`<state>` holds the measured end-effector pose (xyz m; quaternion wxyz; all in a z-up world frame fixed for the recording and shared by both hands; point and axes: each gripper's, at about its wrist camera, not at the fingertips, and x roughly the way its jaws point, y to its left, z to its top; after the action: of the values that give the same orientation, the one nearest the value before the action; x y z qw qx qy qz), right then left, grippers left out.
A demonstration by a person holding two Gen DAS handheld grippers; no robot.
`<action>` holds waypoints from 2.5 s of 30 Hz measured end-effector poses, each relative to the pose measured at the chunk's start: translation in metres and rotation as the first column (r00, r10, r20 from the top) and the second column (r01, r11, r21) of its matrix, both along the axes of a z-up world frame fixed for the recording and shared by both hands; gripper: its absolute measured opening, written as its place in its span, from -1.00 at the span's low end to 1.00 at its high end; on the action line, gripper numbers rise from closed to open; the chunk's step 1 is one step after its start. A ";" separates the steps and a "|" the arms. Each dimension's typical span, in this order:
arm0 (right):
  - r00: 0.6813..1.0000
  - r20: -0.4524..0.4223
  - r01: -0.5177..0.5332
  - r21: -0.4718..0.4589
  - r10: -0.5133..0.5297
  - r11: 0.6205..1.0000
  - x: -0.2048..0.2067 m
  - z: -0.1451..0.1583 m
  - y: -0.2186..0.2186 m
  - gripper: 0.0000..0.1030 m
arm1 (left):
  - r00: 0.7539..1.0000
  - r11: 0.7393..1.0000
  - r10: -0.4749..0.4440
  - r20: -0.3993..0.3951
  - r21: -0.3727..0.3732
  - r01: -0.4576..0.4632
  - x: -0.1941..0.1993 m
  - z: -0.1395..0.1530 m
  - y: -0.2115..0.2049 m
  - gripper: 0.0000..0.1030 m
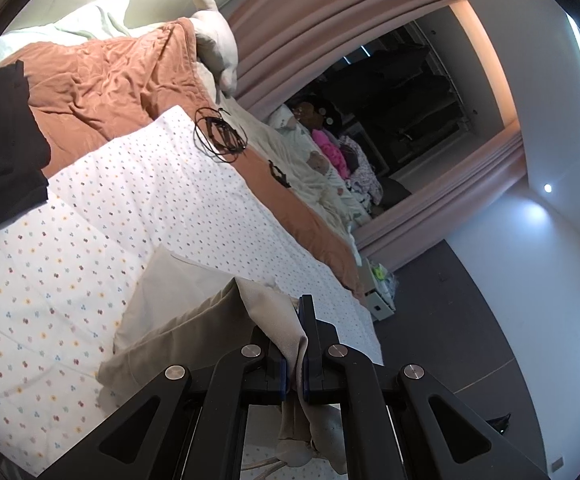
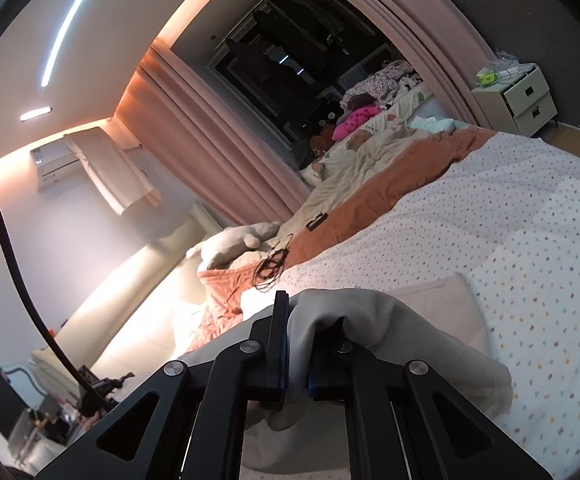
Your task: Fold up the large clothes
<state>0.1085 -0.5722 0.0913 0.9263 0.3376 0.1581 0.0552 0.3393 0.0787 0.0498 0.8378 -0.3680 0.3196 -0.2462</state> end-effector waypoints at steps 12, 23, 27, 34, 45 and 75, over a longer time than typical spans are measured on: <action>0.997 -0.065 0.041 -0.042 -0.043 0.998 0.077 -0.013 -0.015 -0.86 | 0.999 0.998 0.026 -0.047 0.063 -0.023 0.068 -0.019 -0.022 -0.92; 0.984 -0.164 0.070 -0.024 -0.073 0.997 0.144 -0.057 -0.036 -0.86 | 0.991 0.993 0.040 -0.127 0.116 -0.025 0.150 -0.067 -0.049 -0.91; 0.974 -0.210 0.080 -0.011 -0.080 0.997 0.167 -0.082 -0.044 -0.86 | 0.985 0.990 0.050 -0.166 0.140 -0.027 0.174 -0.092 -0.057 -0.91; 0.952 -0.292 0.100 0.000 -0.095 0.995 0.197 -0.123 -0.054 -0.86 | 0.970 0.985 0.053 -0.236 0.173 -0.012 0.210 -0.137 -0.067 -0.91; 0.865 -0.474 0.170 -0.036 -0.167 0.985 0.229 -0.177 -0.057 0.24 | 0.960 0.949 0.031 -0.278 0.310 0.059 0.240 -0.172 -0.098 0.62; 0.747 -0.665 -0.274 -0.276 0.023 0.921 0.302 -0.182 0.166 0.18 | 0.966 0.880 0.170 -0.196 0.471 -0.060 0.106 -0.152 -0.027 0.75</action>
<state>0.4106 -0.4062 -0.0903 0.8511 0.1482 0.5032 -0.0200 0.4453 0.0522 -0.1026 0.8713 -0.2033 0.4415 -0.0682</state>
